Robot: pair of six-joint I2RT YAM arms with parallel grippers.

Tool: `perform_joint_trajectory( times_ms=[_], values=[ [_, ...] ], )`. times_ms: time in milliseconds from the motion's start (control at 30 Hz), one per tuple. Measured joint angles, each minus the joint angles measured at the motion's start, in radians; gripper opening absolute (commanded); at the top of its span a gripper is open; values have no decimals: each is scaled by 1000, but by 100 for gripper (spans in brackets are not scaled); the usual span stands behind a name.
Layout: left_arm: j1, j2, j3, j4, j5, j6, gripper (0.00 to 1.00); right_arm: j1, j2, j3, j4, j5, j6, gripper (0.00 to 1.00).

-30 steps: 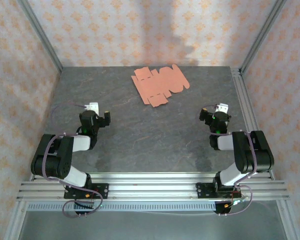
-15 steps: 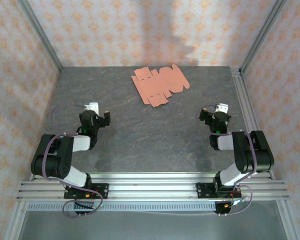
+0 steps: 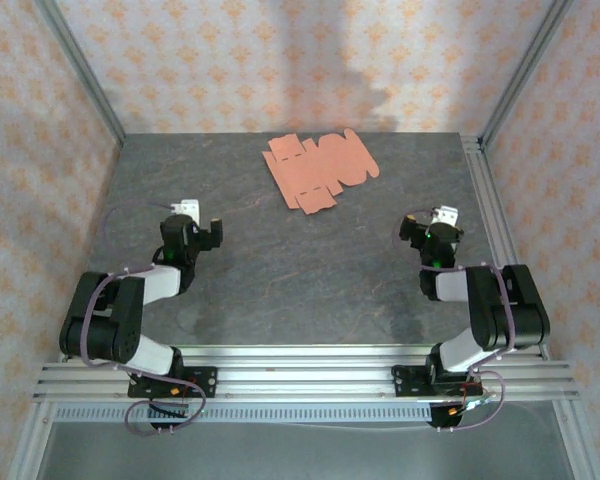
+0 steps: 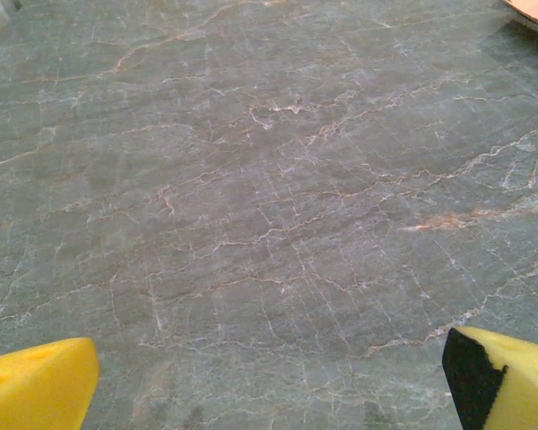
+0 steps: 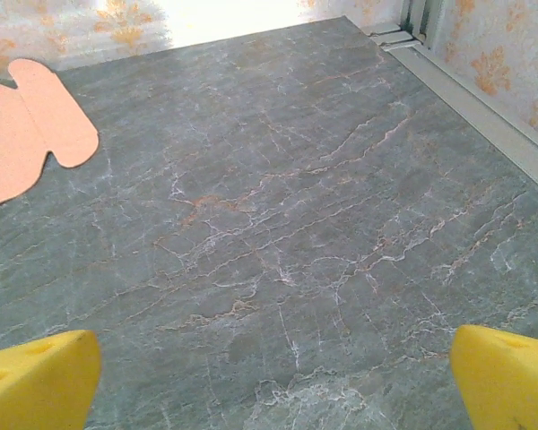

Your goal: Fold the paper box

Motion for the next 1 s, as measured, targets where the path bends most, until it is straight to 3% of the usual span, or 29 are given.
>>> perform_joint_trajectory(
  times_ms=[233, 433, 700, 867, 1000],
  values=[
    [-106, -156, 158, -208, 18, 51, 100, 0, -215, 59, -208, -58, 1, 99],
    [-237, -159, 257, -323, 74, 61, 100, 7, -222, 314, -526, -143, 150, 99],
    [-414, -81, 323, -360, 109, 22, 100, 47, 23, 652, -861, -187, 440, 99],
    [-484, -31, 333, -362, 109, -35, 100, 69, 200, 737, -889, -295, 659, 98],
    [-497, -20, 333, -362, 108, -72, 100, 127, 312, 741, -820, -410, 832, 85]
  ],
)
